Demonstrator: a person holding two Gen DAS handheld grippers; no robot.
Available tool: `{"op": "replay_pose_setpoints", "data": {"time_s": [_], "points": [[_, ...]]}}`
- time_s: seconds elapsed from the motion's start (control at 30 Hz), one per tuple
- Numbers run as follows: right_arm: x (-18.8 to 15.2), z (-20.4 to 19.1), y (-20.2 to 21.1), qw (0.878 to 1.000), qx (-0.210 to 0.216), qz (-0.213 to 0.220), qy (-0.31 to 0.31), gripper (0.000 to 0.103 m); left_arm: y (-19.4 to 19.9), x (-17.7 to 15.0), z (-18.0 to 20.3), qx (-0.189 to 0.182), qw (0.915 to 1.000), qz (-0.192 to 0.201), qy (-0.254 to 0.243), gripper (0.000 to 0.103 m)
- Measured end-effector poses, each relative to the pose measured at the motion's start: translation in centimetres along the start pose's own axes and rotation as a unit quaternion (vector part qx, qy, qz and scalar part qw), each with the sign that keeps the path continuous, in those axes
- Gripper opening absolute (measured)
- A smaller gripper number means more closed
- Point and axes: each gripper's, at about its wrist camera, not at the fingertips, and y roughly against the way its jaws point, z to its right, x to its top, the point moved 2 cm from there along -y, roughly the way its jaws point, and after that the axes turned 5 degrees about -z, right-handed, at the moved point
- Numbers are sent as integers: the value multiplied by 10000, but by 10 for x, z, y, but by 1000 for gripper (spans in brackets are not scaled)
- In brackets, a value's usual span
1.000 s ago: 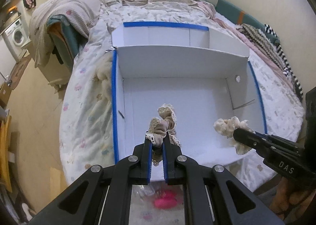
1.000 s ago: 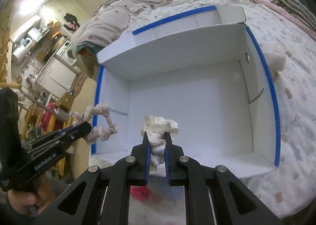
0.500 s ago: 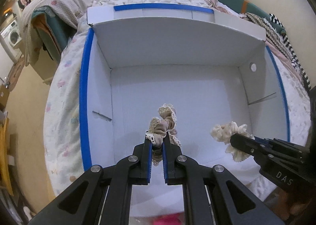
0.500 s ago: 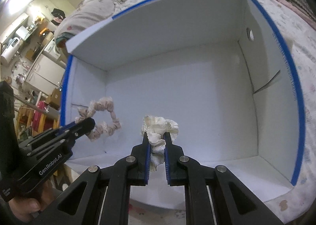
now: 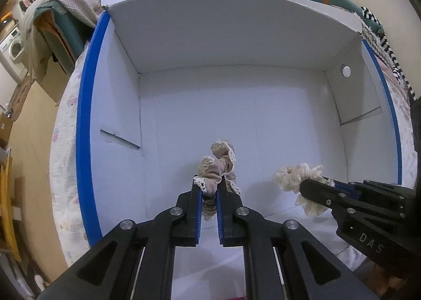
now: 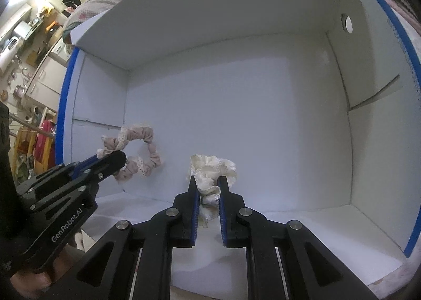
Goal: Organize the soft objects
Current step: 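Open both tools to drop the scrunchies onto the box floor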
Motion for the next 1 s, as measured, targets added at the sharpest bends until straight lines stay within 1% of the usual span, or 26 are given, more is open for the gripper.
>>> {"op": "replay_pose_setpoints", "data": {"time_s": [0.2,0.3,0.33,0.37,0.4,0.43,0.47,0.53,0.57,0.6,0.67,0.73,0.77,0.83,1.0], "points": [[6,0,-4,10000,25,-26,-69,17,-6,2,3,42,10000,-21,49,9],[3,3,-6,10000,48,-9,-60,23,-9,3,4,28,10000,-31,59,10],[3,4,-7,10000,61,-4,-61,27,-9,3,5,20,10000,-33,38,10],[3,4,-7,10000,57,5,-65,34,-9,3,5,14,10000,-36,23,11],[3,4,-7,10000,42,18,-71,38,-9,3,6,25,10000,-37,17,12],[3,4,-7,9999,48,41,-82,56,-10,3,5,33,10000,-38,26,13],[4,5,-6,9999,69,79,-104,70,-10,3,5,36,10000,-37,48,17],[5,5,-3,9996,85,201,-156,73,-10,4,3,20,9999,-41,93,24],[7,5,-2,9996,61,229,-157,75,-9,3,3,7,9999,-39,113,32],[7,5,-1,9995,49,251,-169,77,-8,3,1,-3,9999,-28,132,43],[9,7,0,9992,52,304,-241,84,-5,2,0,-8,9999,6,157,48],[9,8,0,9991,45,332,-260,88,-2,1,0,-58,9999,63,141,50],[9,9,0,9990,35,355,-274,89,0,1,2,-101,9998,85,117,51],[9,8,0,9989,44,364,-302,90,1,1,3,-51,9998,125,112,51],[8,10,1,9985,46,430,-336,90,5,2,1,-94,9997,163,164,52]]}}
